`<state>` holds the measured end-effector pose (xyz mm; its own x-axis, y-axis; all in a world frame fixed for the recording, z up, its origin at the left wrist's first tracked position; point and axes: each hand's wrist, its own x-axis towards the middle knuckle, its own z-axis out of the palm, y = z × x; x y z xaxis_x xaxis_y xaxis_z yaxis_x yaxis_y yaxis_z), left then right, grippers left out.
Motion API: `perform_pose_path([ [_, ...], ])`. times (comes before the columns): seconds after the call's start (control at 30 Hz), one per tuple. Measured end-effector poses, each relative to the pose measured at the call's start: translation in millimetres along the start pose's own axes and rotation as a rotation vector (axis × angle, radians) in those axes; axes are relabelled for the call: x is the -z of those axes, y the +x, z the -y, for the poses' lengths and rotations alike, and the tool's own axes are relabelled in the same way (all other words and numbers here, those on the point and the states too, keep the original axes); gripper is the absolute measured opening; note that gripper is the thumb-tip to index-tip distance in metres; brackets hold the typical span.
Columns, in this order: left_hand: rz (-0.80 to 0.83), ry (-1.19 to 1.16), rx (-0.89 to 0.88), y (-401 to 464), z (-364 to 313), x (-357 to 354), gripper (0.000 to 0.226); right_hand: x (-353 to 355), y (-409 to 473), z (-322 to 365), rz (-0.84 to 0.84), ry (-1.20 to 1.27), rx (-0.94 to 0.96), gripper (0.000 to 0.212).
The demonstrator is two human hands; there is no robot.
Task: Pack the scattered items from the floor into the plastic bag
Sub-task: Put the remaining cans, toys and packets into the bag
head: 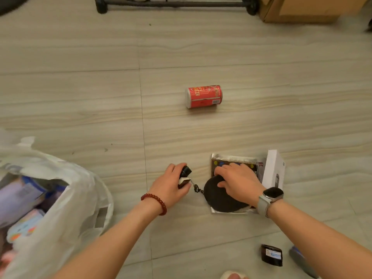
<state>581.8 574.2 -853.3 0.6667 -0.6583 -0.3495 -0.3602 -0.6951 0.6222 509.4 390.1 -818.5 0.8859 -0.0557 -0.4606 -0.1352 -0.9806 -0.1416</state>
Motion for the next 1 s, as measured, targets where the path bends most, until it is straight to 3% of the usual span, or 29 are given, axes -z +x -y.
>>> perform_pose_path([
  [0.1,-0.153,-0.076,0.026,-11,2,31,0.050,31,11,25,-0.145,0.108,0.077,0.024],
  [0.23,-0.315,-0.142,0.085,-29,8,73,0.046,70,33,69,-0.364,0.411,0.043,0.028],
  [0.37,-0.444,-0.179,0.074,-56,14,111,0.047,89,52,96,-0.440,0.584,0.030,0.027],
  [0.57,-0.808,-0.354,0.101,-112,29,169,0.043,120,63,156,-0.404,0.812,0.295,0.011],
  [0.8,-1.129,-0.567,0.214,-172,72,206,0.040,150,73,265,-0.313,0.920,0.525,0.014],
  [0.9,-1.253,-0.583,0.216,-203,79,209,0.042,153,73,309,-0.267,1.052,0.543,0.019],
  [1.0,-1.274,-0.550,0.223,-225,92,204,0.046,135,71,337,-0.125,1.242,0.500,0.017],
])
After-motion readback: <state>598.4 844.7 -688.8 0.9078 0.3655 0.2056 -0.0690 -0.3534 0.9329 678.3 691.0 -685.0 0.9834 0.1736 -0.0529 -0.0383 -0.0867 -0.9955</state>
